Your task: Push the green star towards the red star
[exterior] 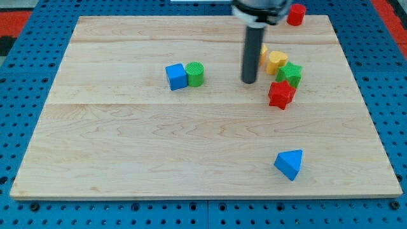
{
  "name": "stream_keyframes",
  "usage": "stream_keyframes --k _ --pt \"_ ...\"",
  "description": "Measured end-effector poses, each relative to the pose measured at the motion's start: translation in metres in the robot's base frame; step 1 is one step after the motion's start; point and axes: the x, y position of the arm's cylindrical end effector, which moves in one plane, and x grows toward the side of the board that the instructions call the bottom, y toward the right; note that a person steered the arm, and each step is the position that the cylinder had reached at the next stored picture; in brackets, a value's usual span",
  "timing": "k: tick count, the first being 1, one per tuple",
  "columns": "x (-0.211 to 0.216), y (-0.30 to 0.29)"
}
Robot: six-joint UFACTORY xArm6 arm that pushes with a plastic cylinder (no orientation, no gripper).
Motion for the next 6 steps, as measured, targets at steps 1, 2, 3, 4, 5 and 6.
stream_keyframes --k 1,2,3,4,5,6 --pt "0.021 0.02" --pt "0.033 0.05" --pt "0.033 0.09" --pt "0.005 0.098" --pt "-0.026 0.098" --pt "-0.03 0.056"
